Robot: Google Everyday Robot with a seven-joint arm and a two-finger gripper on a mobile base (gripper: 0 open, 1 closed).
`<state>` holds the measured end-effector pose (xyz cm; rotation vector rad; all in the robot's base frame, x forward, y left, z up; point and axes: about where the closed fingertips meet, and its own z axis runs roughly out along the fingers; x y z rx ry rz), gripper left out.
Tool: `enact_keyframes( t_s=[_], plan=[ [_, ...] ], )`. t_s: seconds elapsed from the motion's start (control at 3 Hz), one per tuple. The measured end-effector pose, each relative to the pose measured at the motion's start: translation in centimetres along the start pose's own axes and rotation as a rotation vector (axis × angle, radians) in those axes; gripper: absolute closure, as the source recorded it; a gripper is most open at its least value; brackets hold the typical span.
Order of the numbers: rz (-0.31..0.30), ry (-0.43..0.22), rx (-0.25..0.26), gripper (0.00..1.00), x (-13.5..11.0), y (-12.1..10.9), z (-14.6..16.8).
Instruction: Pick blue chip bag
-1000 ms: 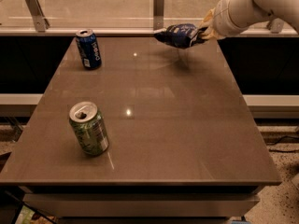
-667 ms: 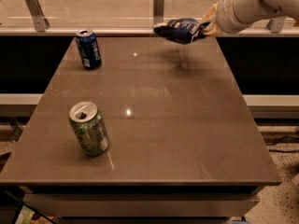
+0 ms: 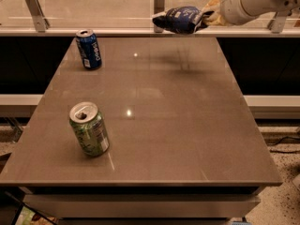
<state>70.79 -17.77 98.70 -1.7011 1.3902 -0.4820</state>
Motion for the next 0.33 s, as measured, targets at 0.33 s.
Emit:
enact_keyframes(
  t_s=[0.33],
  plan=[
    [0.0,0.0,0.0,1.0,-0.01,0.0,0.01]
  ],
)
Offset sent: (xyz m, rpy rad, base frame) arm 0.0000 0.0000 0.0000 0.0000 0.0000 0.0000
